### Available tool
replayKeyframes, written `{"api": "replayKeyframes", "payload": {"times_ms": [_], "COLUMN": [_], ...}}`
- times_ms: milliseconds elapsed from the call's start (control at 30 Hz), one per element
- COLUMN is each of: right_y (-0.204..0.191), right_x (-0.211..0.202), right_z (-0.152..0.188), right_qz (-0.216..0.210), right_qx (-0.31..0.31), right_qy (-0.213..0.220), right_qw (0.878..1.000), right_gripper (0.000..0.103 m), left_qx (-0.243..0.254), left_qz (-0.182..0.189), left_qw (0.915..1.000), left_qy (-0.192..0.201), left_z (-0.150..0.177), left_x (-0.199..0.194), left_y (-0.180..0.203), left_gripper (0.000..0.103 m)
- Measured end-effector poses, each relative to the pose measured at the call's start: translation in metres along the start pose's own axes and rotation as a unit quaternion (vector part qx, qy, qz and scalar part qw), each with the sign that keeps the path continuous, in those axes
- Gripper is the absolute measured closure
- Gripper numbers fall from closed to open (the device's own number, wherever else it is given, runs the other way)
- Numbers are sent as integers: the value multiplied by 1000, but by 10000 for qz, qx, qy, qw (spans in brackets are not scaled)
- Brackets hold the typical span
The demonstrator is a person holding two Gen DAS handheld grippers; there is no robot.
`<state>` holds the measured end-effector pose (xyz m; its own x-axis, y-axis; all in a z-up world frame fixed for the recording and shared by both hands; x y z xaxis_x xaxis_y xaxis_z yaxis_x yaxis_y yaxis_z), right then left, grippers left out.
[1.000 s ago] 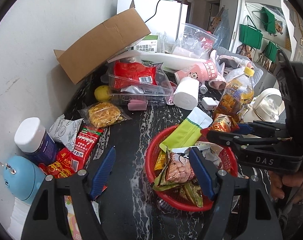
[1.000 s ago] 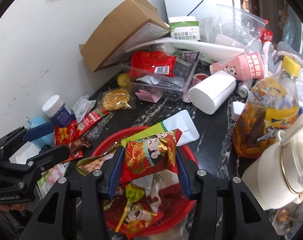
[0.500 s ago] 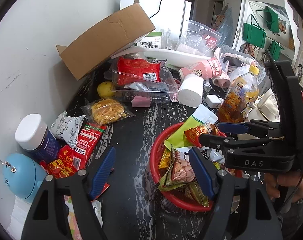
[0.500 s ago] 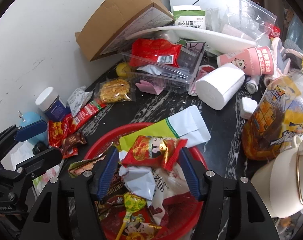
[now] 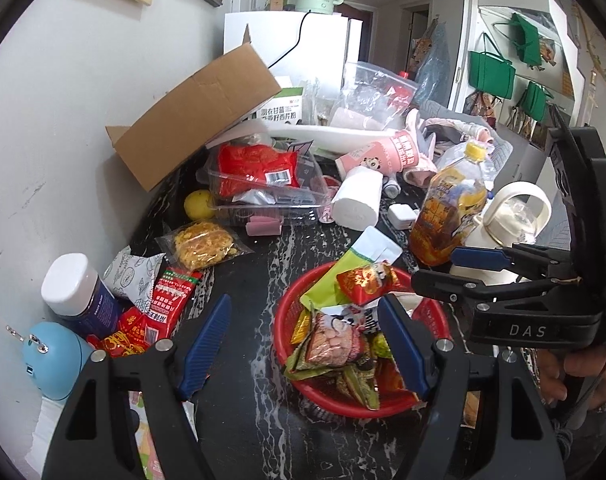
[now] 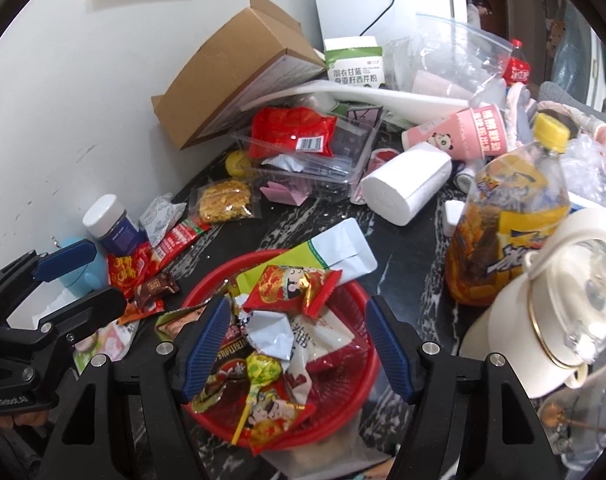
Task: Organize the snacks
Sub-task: 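Lower the red cartoon packet into the basket and open the right gripper, then withdraw both open grippers from the basket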
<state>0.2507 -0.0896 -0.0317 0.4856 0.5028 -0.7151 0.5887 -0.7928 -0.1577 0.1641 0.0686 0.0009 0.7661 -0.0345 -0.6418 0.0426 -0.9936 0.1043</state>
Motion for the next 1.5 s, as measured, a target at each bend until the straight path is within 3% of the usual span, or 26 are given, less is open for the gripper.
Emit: {"api": "replayKeyframes", "payload": {"times_ms": [467, 867, 1500], "right_y": [-3, -4, 3], "right_x": [-84, -148, -186], "right_z": [17, 53, 119], "right_qz": [249, 471, 786], "right_qx": [7, 85, 515], "right_qy": [565, 916, 987], "right_qw": [9981, 9946, 9907], "right_gripper": [33, 30, 27], "left_qx": [273, 524, 749], "left_qz": [251, 579, 1173], "left_qw": [9985, 9950, 9902], "left_qy": [414, 625, 87], "left_z": [-3, 13, 63], "left_x": [-56, -98, -106], "left_y": [44, 80, 120], "left_gripper": [28, 28, 28]}}
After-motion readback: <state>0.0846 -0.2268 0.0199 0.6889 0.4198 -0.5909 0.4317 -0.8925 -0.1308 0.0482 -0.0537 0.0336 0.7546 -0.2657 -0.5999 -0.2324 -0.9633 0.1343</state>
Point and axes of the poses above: each gripper's, at about its wrist camera, not at the fingertips, and x roughly the way its jaws point, y to its right, z to its underside, the point moved 2 cm from there along x, roughly the way its jaws point, and after that the axes turned 2 degrees about -x, right-handed, at the moved point
